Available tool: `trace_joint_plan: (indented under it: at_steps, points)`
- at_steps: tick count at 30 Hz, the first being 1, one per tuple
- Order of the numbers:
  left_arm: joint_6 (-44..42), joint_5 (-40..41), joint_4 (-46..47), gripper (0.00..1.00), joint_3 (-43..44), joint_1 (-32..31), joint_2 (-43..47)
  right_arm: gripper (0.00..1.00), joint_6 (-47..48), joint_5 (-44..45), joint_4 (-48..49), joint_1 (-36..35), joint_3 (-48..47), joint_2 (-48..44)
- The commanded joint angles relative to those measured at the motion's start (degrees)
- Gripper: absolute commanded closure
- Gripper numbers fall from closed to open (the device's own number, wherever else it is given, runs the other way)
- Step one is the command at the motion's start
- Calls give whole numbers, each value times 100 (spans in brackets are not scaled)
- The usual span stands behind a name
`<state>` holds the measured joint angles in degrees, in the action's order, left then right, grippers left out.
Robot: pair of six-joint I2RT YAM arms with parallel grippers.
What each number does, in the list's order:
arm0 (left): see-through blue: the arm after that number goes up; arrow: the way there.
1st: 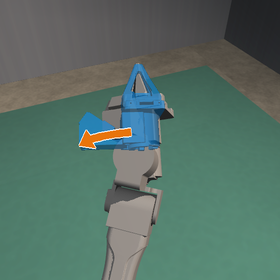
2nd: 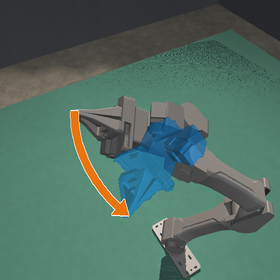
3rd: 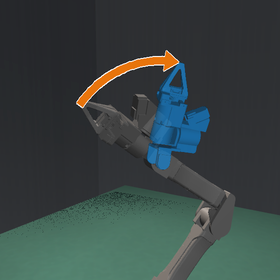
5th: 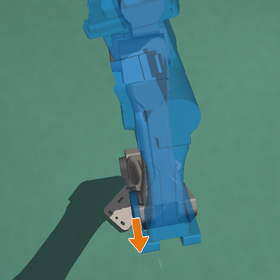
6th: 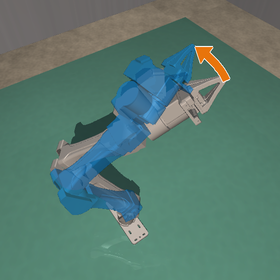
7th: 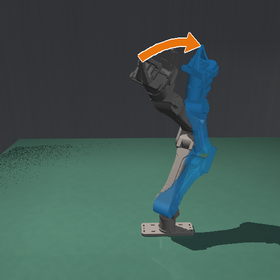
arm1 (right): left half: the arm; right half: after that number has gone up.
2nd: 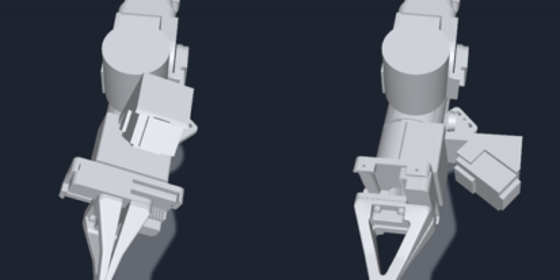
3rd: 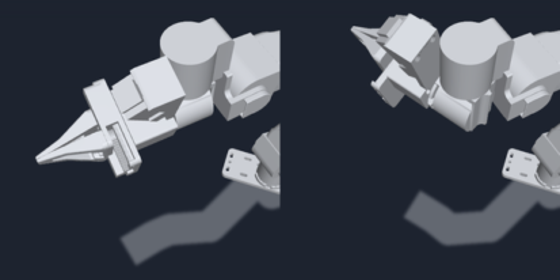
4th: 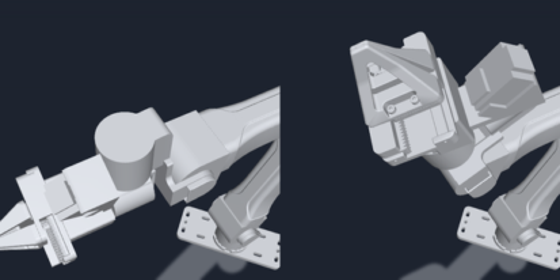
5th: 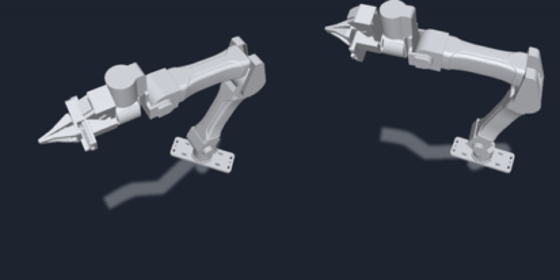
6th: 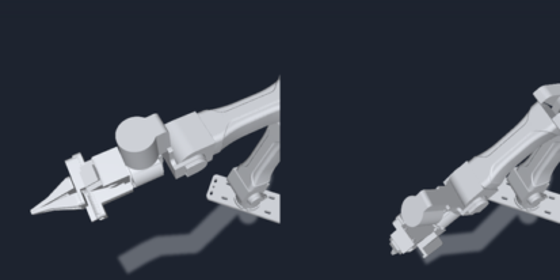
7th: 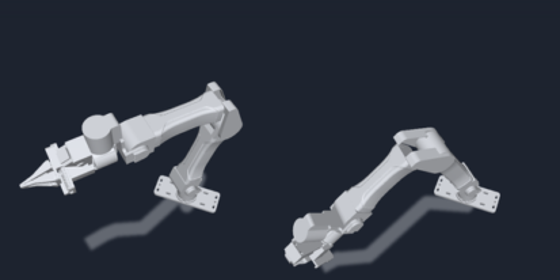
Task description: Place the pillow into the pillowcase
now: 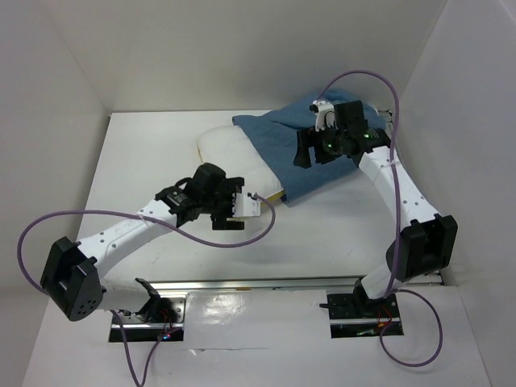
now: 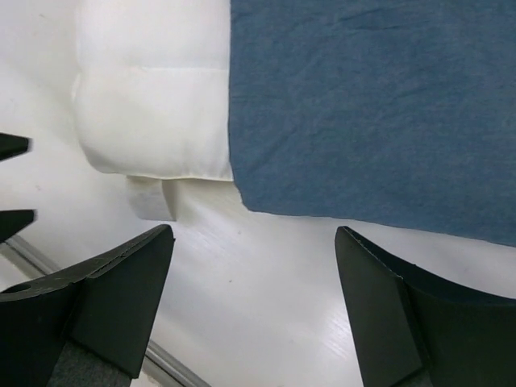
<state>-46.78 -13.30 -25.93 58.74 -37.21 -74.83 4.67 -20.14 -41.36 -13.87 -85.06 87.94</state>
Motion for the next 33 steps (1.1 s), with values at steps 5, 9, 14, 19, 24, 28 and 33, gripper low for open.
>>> trace_joint_plan:
  at_steps: [5,9,14,19,24,28,33]
  points:
    - [-209,117,1633,0,-355,-295,-540,12,-484,-535,-223,16,-133,-357]
    - [11,117,1855,0,-180,-348,-927,12,-607,-596,-276,16,-134,-357]
    - [64,117,1855,0,32,-348,-1595,12,-669,-649,-276,16,-187,-304]
    - [441,257,1347,56,838,-182,-2377,12,-722,-649,-328,-151,-239,-251]
    - [1012,258,1161,100,1280,90,-2739,12,-722,-405,-328,-449,199,-365]
    - [1373,-23,985,100,1675,301,-2739,12,-669,-79,-145,-643,446,-436]
    - [1988,-734,459,100,2403,556,-2563,12,-669,265,75,-696,622,-436]
